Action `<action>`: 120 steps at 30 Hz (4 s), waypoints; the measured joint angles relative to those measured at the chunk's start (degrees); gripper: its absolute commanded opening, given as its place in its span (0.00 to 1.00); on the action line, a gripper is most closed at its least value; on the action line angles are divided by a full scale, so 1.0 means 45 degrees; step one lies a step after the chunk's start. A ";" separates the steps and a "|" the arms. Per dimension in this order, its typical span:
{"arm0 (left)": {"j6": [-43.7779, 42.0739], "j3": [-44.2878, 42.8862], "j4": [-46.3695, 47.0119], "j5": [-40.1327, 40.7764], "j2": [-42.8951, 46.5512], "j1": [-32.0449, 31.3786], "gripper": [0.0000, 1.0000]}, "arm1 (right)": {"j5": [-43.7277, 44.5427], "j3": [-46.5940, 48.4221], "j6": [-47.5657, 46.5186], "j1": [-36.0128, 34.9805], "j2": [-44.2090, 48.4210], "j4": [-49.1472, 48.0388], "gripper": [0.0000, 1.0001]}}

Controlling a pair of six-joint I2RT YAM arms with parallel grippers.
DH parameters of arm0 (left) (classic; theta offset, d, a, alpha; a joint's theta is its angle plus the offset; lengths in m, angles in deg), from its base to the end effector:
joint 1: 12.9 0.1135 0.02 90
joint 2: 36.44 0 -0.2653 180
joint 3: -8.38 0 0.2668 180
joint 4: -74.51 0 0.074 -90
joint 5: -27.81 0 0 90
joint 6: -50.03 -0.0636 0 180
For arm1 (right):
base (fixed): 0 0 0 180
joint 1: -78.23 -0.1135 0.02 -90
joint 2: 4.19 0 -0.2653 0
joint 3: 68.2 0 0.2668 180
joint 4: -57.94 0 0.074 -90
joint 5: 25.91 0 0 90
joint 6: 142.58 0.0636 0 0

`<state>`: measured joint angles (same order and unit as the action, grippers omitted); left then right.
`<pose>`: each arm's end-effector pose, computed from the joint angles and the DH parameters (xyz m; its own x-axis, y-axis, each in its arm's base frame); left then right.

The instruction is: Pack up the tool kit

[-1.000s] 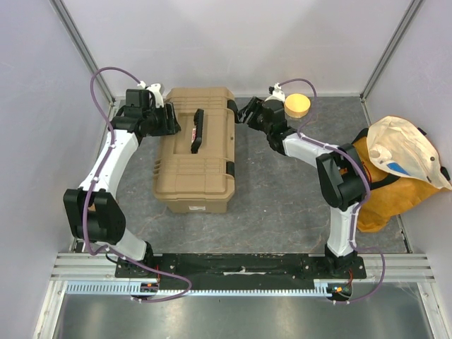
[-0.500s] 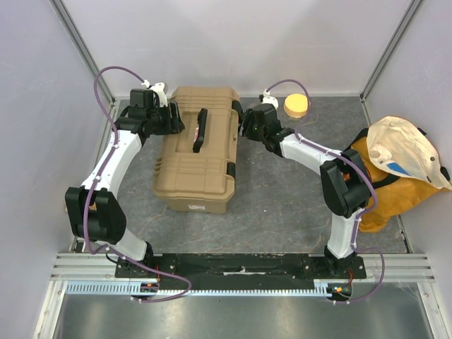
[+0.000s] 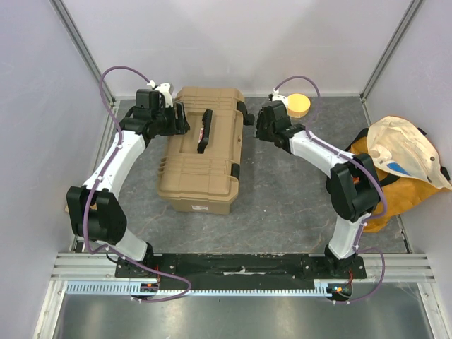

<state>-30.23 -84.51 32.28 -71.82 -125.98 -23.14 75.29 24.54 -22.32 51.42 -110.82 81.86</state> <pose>0.3825 -0.0799 0.3086 -0.6601 -0.0502 -0.7495 0.1945 0.9523 -0.2352 0.4185 0.1977 0.2200 -0.6265 0.2372 -0.7424 0.0119 0.9553 0.2953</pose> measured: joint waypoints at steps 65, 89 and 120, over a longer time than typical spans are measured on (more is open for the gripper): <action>0.0005 -0.0034 0.0583 -0.0782 -0.0622 0.0034 0.66 | -0.2725 0.2754 -0.2667 0.0442 -0.4658 -0.3944 0.00; 0.3313 -0.0136 0.4289 -0.2137 -0.1928 -0.0330 0.68 | -0.4235 0.1953 -0.0801 0.2312 -0.4333 -0.4216 0.15; 0.3502 0.1462 -0.4148 0.3827 1.0613 -0.1253 0.91 | 0.0928 -0.2045 -0.1579 0.2511 1.1842 0.2589 0.98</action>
<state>-14.47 -77.93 13.62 -54.59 -78.22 -28.78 79.46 15.34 -29.42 62.72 -57.53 93.51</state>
